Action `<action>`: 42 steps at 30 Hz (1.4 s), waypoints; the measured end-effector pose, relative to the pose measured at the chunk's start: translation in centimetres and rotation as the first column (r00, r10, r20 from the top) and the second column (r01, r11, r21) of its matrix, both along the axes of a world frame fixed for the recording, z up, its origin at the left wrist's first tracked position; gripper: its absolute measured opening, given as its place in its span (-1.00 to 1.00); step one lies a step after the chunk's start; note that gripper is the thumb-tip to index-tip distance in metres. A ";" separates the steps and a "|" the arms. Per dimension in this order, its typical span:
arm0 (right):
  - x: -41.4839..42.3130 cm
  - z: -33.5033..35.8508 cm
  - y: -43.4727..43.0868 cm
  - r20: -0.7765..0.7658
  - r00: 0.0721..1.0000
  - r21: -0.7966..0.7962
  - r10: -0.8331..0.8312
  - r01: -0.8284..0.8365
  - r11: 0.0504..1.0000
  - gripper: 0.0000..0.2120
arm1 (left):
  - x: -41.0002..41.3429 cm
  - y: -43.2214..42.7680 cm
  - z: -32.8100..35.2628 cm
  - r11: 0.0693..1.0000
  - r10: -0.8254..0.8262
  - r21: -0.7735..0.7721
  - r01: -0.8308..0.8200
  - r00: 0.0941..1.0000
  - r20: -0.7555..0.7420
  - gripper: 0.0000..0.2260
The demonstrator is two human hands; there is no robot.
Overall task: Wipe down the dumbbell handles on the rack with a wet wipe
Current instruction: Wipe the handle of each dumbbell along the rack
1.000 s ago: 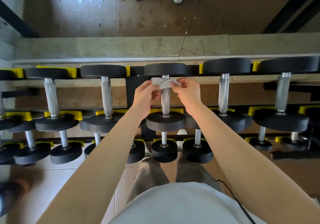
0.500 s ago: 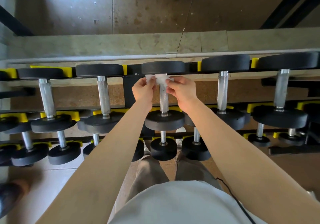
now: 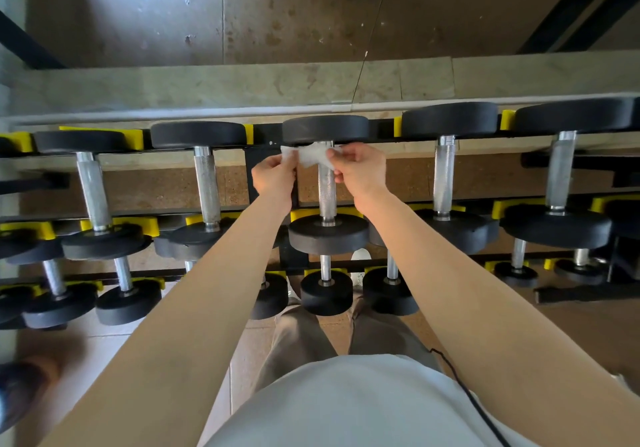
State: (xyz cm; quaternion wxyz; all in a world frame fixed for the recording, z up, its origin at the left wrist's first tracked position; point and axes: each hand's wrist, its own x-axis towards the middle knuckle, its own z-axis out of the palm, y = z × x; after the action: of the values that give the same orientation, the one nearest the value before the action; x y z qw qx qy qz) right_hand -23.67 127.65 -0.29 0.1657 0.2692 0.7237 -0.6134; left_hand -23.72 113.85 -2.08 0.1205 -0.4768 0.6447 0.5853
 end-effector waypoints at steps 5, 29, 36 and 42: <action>-0.1 -1.1 2.8 0.035 0.978 0.128 -0.204 0.198 0.972 -0.78 | 1.1 -0.7 0.4 0.943 -0.278 0.145 0.300 0.948 -0.155 -0.85; 4.1 -2.5 5.6 0.395 0.718 0.483 0.573 -0.693 0.535 -0.87 | 5.5 -2.3 -0.3 0.563 -0.800 -0.118 0.818 0.575 0.173 -0.91; 3.8 -2.0 2.9 0.336 0.638 0.450 0.692 -0.755 0.477 -0.84 | 5.3 -3.0 -0.5 0.457 -0.742 -0.321 0.830 0.554 0.377 -0.83; 4.2 -2.9 5.3 0.367 0.778 0.569 0.510 -0.622 0.538 -0.83 | 5.5 -1.7 0.3 0.476 -0.833 -0.168 0.863 0.504 0.228 -0.93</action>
State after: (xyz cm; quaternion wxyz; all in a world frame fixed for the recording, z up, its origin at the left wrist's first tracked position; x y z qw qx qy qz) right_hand -19.45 132.97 -3.15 0.3048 0.1076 0.9240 -0.2043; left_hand -18.26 112.19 -1.77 0.3673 -0.1388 0.8583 0.3303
